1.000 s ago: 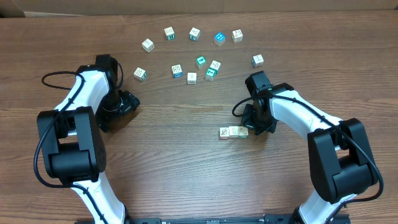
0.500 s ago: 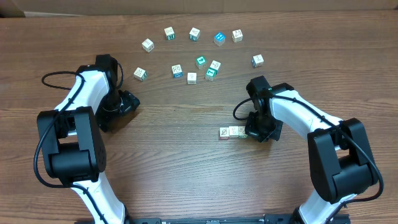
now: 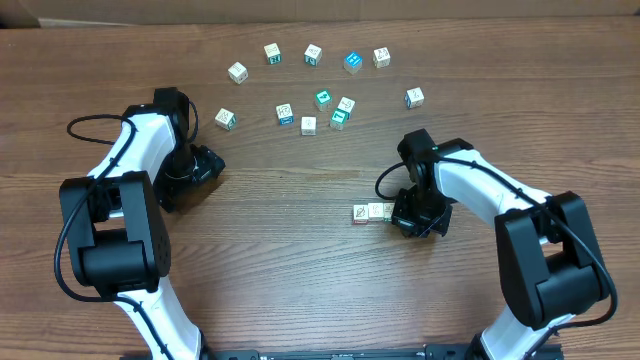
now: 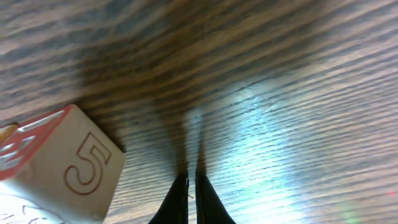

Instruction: Form a horizontal line

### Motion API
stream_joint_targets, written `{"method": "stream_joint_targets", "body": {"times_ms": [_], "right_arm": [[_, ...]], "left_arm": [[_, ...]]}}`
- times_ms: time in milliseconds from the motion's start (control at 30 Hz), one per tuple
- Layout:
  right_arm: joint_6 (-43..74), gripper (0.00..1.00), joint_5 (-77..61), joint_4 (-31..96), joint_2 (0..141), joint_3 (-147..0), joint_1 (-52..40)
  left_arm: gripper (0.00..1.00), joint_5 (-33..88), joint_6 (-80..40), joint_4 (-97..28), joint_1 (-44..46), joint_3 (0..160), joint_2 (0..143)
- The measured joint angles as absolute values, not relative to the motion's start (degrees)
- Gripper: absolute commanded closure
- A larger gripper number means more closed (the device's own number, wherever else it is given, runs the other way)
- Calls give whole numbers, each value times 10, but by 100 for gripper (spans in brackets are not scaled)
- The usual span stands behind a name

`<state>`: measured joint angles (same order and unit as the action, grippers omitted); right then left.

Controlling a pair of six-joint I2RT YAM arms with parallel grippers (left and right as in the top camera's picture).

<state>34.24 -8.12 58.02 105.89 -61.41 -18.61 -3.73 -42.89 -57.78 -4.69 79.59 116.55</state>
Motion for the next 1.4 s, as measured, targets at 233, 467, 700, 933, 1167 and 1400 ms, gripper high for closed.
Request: {"method": "stream_joint_targets", "body": {"times_ms": [233, 467, 700, 933, 1167, 1400], "right_arm": [[343, 96, -104, 549, 1056, -609, -201], [343, 96, -112, 534, 1055, -609, -203], [343, 96, -109, 545, 1055, -609, -203], [343, 94, -80, 562, 1054, -609, -203], [343, 94, -64, 559, 1052, -609, -182], [343, 92, -53, 535, 1049, -609, -149]], "left_arm": [[0, -37, -429, -578, -47, 796, 1166], [0, -37, -429, -578, -47, 796, 1166], [0, -37, -429, -578, -47, 796, 1166], [1, -37, -429, -578, -47, 796, 1166], [1, -37, -429, -578, -47, 796, 1166], [0, -37, -429, -578, -47, 796, 1166]]}}
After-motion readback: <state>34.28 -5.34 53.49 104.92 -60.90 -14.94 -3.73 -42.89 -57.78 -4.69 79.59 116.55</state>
